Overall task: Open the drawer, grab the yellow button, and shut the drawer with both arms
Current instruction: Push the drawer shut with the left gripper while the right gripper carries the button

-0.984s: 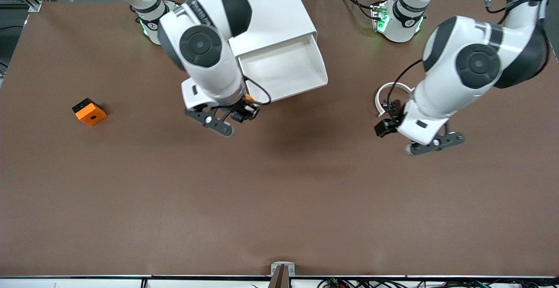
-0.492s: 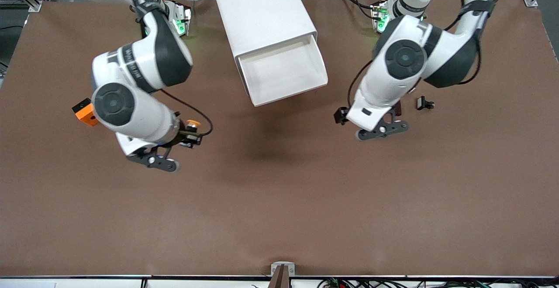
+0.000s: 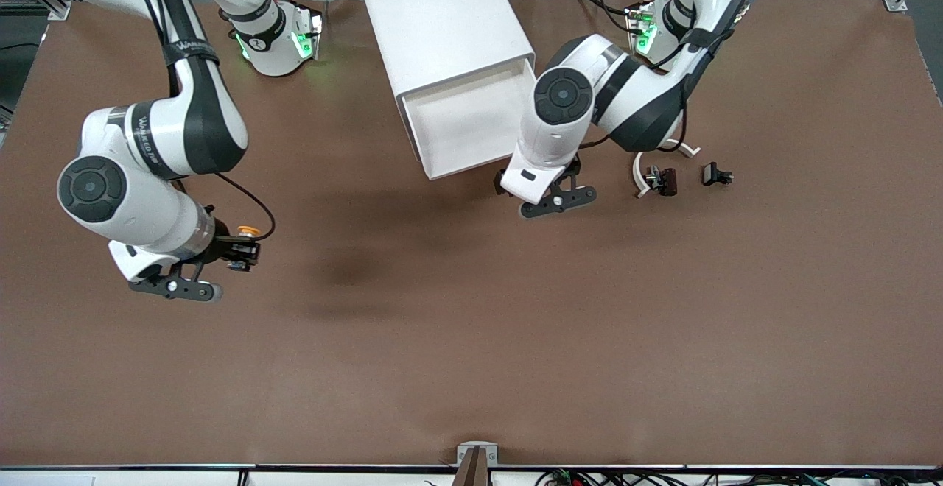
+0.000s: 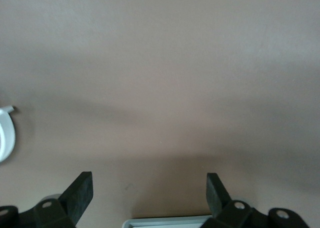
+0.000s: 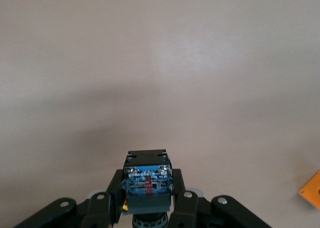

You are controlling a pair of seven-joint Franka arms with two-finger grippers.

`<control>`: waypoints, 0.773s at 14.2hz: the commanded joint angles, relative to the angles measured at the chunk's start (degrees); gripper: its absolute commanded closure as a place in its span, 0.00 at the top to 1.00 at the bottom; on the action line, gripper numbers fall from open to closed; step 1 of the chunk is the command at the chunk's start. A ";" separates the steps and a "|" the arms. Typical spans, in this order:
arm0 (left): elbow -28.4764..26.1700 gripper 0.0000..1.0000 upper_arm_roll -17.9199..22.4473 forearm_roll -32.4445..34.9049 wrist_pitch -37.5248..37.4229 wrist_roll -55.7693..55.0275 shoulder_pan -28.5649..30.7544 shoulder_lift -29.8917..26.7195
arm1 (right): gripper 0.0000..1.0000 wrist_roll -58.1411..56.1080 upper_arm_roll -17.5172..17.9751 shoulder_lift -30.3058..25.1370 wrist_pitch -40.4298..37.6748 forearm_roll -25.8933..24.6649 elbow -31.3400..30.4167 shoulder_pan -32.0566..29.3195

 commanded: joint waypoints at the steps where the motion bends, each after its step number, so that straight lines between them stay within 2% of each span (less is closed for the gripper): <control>1: 0.03 1.00 -0.04 0.93 -0.21 -4.44 -2.67 0.80 | 0.00 -2.80 1.16 -4.55 5.77 -2.74 -9.03 -3.92; 5: 0.03 1.00 -0.13 -0.13 -1.96 -7.70 -6.09 1.42 | 0.00 -7.82 1.08 -4.11 15.61 -2.92 -15.36 -9.37; 6: 0.12 1.00 -0.57 -0.74 -2.67 -8.23 -6.36 1.51 | 0.00 -8.26 1.16 -3.85 16.94 -2.92 -15.46 -10.43; 9: 0.03 1.00 -2.15 -8.72 -2.94 -7.62 -6.54 2.29 | 0.00 -13.70 1.16 -0.69 22.21 -2.84 -15.37 -14.38; 11: -0.05 1.00 -4.25 -9.80 -2.94 -7.53 -6.63 2.82 | 0.00 -14.76 1.25 1.25 23.27 -2.83 -15.03 -15.36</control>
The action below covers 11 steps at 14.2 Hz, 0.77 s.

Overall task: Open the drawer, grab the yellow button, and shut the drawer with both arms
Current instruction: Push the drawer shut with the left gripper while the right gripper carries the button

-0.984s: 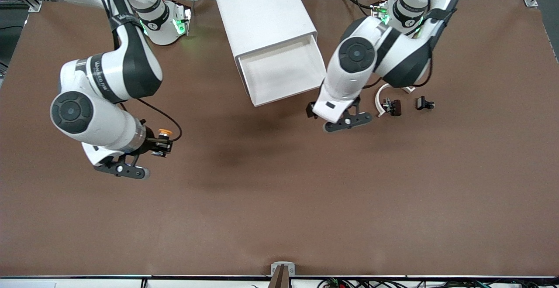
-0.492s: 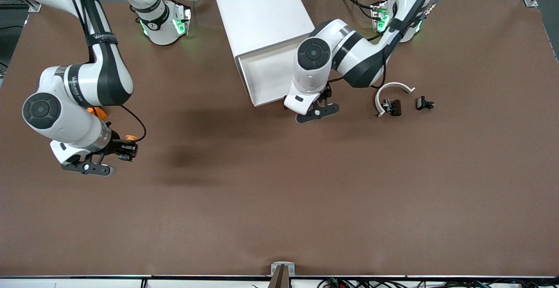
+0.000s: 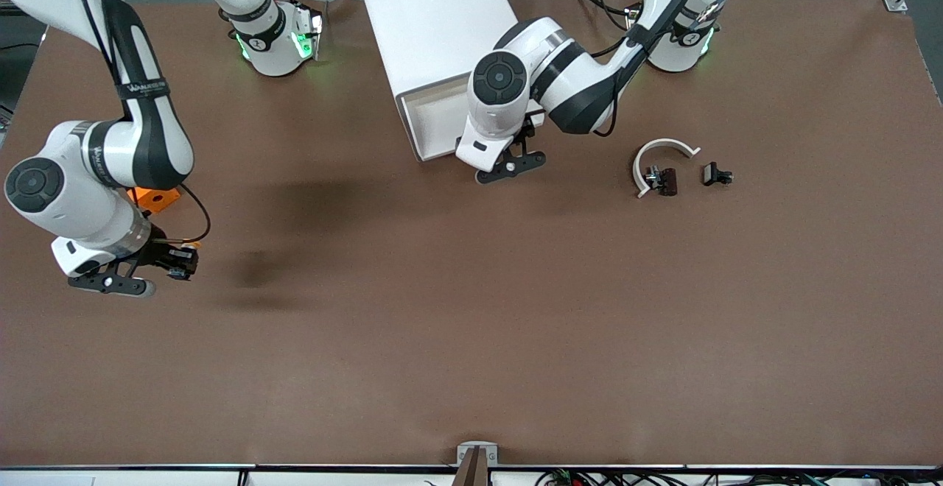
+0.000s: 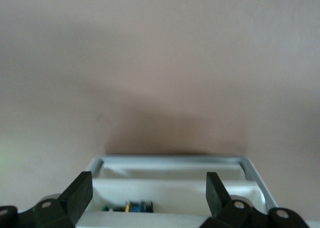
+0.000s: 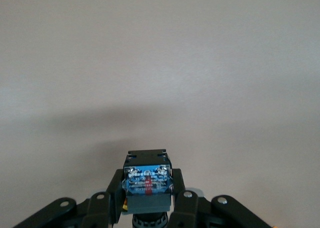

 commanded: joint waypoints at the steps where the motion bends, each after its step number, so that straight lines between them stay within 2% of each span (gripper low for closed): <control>1: -0.29 1.00 -3.04 -2.06 -0.54 0.02 -0.05 0.59 | 0.00 -1.93 1.21 2.33 1.60 -0.90 0.19 -2.57; 6: -1.86 1.00 -6.12 -4.33 -1.77 -0.42 -0.05 1.03 | 0.00 -2.46 1.38 8.48 1.16 -0.11 4.05 -3.72; 9: -2.22 1.00 -6.22 -7.50 -2.56 -0.50 -0.14 1.03 | 0.00 -3.68 1.47 11.38 0.99 0.42 6.42 -3.90; 11: -2.14 1.00 -6.22 -8.12 -3.00 -0.68 0.12 1.03 | 0.00 -6.75 1.56 13.40 0.99 3.04 8.36 -4.16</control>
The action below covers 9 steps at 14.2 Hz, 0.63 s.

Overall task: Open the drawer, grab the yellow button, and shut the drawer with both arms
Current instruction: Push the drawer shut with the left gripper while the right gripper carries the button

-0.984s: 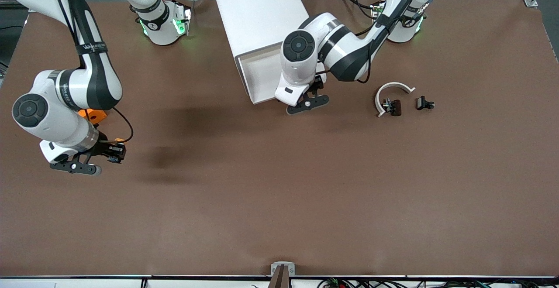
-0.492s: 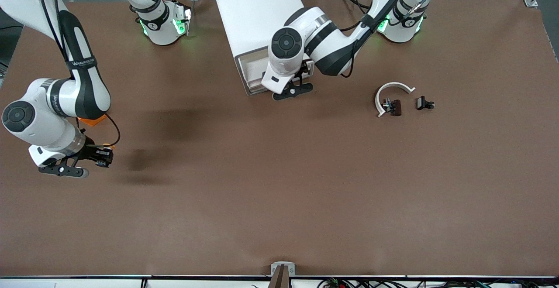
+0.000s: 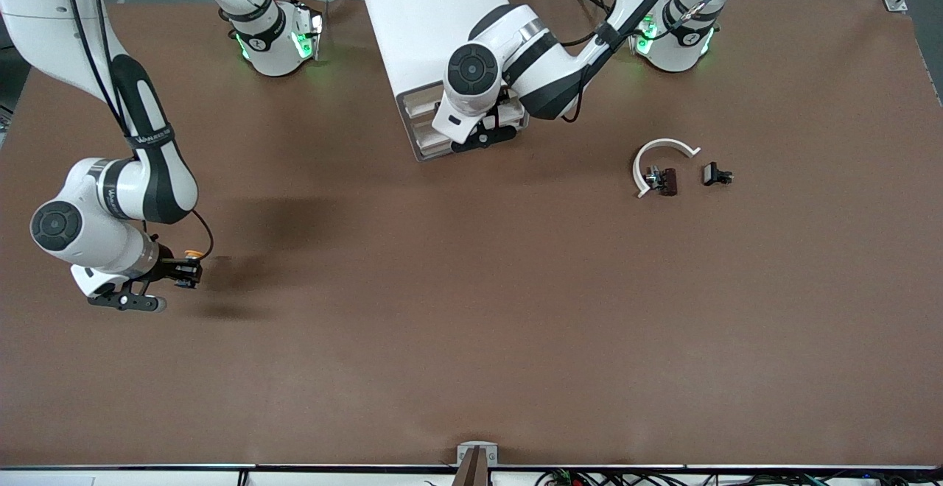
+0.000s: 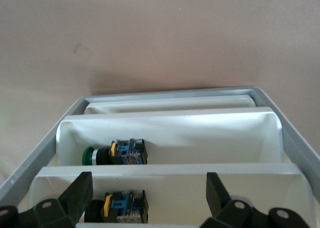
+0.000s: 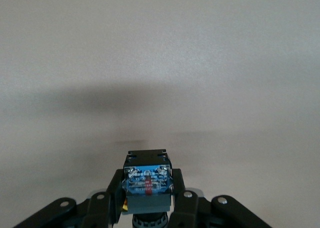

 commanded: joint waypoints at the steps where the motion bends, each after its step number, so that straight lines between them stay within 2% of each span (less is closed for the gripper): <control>1: -0.26 1.00 -0.77 -1.76 -1.16 -0.74 0.75 -0.13 | 0.00 -5.19 1.13 3.46 -0.64 3.72 4.61 -1.82; 4: 1.32 1.00 0.11 -1.32 -1.16 -0.65 3.11 -0.22 | 0.00 -7.40 1.13 4.70 -0.73 5.14 6.73 -2.35; 9: 6.85 1.00 0.11 -0.53 -3.43 0.05 14.00 -0.75 | 0.00 -6.62 1.04 7.07 0.06 5.32 8.75 -2.44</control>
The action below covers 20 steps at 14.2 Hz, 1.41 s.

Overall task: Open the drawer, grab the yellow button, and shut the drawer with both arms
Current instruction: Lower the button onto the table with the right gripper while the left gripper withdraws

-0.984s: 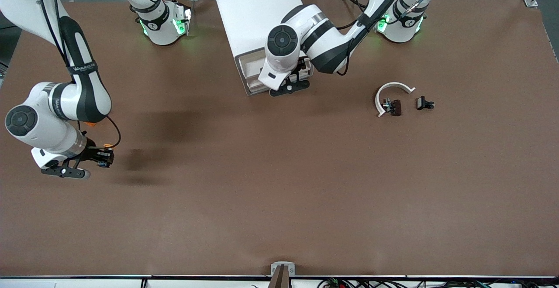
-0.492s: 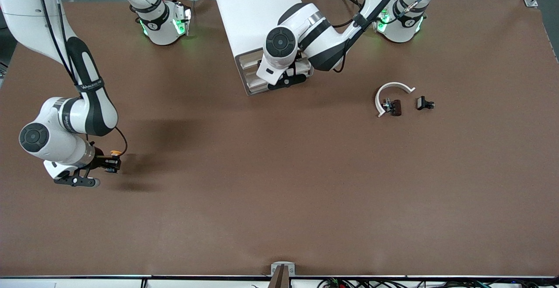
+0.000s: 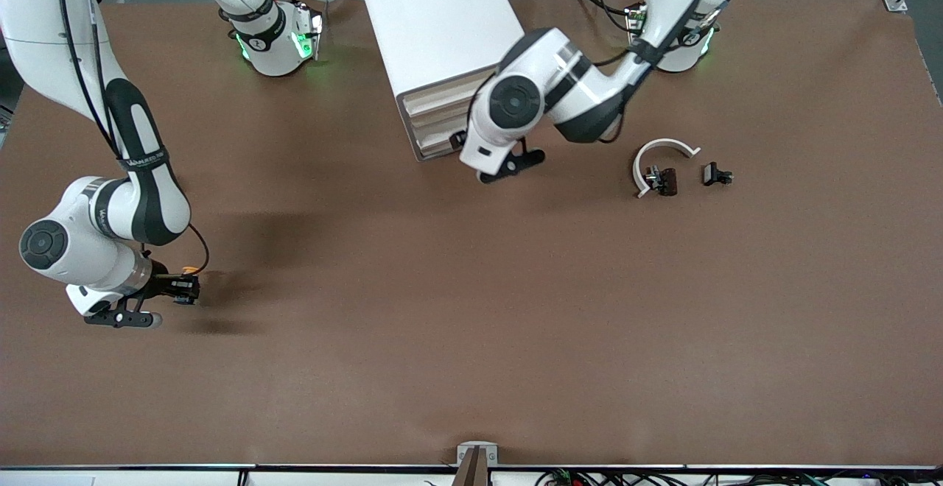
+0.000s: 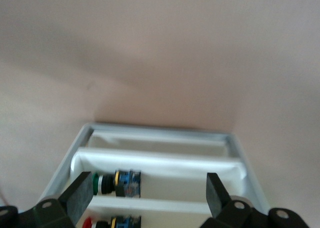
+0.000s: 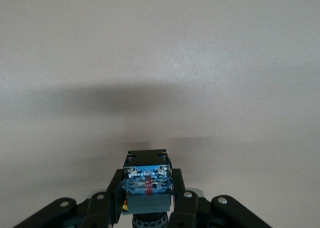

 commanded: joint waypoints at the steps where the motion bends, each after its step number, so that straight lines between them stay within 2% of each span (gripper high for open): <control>1: 4.47 1.00 -0.44 0.79 -4.25 0.49 5.74 -0.65 | 0.00 -0.54 0.97 2.75 0.14 1.50 3.28 -1.29; 3: 7.29 1.00 -0.44 1.32 -7.16 3.64 9.26 -0.65 | 0.00 -0.28 0.97 3.20 0.31 1.77 3.73 -1.29; 5: 7.57 1.00 -0.44 2.98 -8.05 6.46 12.95 -0.91 | 0.00 -0.01 0.97 3.89 0.75 1.68 3.81 -1.29; 9: 7.65 1.00 -0.35 15.00 -9.54 9.90 14.37 -1.97 | 0.00 -0.01 0.97 5.21 1.19 1.51 3.90 -1.11; 12: 7.74 1.00 0.62 18.81 -9.54 14.45 16.73 -2.67 | 0.00 0.08 0.88 5.48 1.19 1.51 4.34 -1.03; 13: 7.74 1.00 0.62 18.81 -9.54 17.95 18.57 -3.19 | 0.35 0.08 0.97 5.66 1.19 1.51 4.34 -1.03; 14: 7.65 1.00 0.62 18.81 -9.63 21.90 20.07 -4.07 | 0.88 0.08 0.97 5.83 1.19 1.51 4.43 -0.85; 15: 7.74 1.00 0.62 18.81 -9.63 26.38 22.09 -4.51 | 1.00 -0.10 0.97 5.83 1.19 1.42 4.43 -1.02; 18: 7.74 1.00 0.62 18.90 -9.63 35.28 26.93 -6.44 | 1.00 -0.36 0.89 5.40 -0.64 1.60 7.15 -1.29; 20: 7.74 1.00 0.79 19.16 -9.63 36.44 28.78 -6.80 | 1.00 -0.28 0.97 4.96 -6.59 1.68 10.03 -1.03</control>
